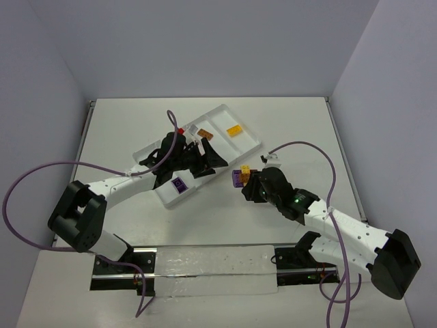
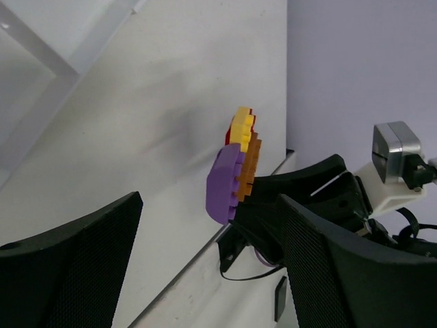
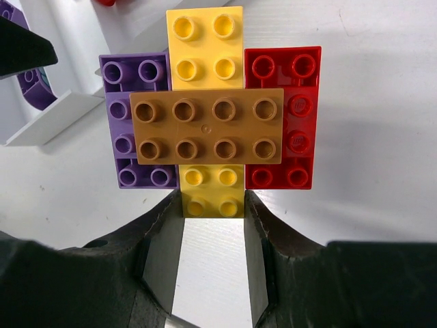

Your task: Sort the legos into containers by color

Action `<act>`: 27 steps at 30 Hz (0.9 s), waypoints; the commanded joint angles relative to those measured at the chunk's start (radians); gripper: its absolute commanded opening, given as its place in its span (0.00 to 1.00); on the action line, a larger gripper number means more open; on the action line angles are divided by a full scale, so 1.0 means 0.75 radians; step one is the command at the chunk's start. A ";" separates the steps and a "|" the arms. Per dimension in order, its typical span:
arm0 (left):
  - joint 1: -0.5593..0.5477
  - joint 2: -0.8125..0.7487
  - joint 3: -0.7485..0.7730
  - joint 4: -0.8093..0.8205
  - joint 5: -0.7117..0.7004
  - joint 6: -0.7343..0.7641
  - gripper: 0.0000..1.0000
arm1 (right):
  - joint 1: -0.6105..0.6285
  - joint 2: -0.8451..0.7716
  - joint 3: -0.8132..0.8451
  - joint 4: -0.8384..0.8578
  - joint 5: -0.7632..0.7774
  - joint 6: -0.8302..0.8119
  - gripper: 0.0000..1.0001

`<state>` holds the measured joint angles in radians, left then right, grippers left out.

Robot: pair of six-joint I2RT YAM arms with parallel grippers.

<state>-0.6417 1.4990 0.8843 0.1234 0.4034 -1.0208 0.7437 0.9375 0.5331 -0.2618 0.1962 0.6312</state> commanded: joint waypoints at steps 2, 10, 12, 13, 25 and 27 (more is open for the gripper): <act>-0.023 0.013 -0.005 0.230 0.106 -0.055 0.85 | 0.007 -0.025 0.064 0.035 -0.007 -0.002 0.00; -0.085 0.105 0.045 0.236 0.105 -0.018 0.82 | 0.008 -0.044 0.097 0.014 -0.020 -0.006 0.00; -0.094 0.120 0.058 0.210 0.093 -0.002 0.82 | 0.007 -0.050 0.101 0.012 -0.025 -0.002 0.00; -0.096 0.122 0.058 0.210 0.090 0.001 0.81 | 0.007 -0.051 0.104 0.008 -0.026 0.000 0.00; -0.108 0.146 0.036 0.265 0.100 -0.010 0.71 | 0.007 -0.058 0.137 -0.014 -0.052 -0.012 0.00; -0.112 0.155 0.034 0.269 0.094 -0.020 0.66 | 0.008 -0.059 0.142 -0.009 -0.063 -0.015 0.00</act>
<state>-0.7147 1.6017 0.8795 0.2582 0.4584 -1.0360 0.7437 0.9165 0.5874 -0.2856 0.1584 0.6308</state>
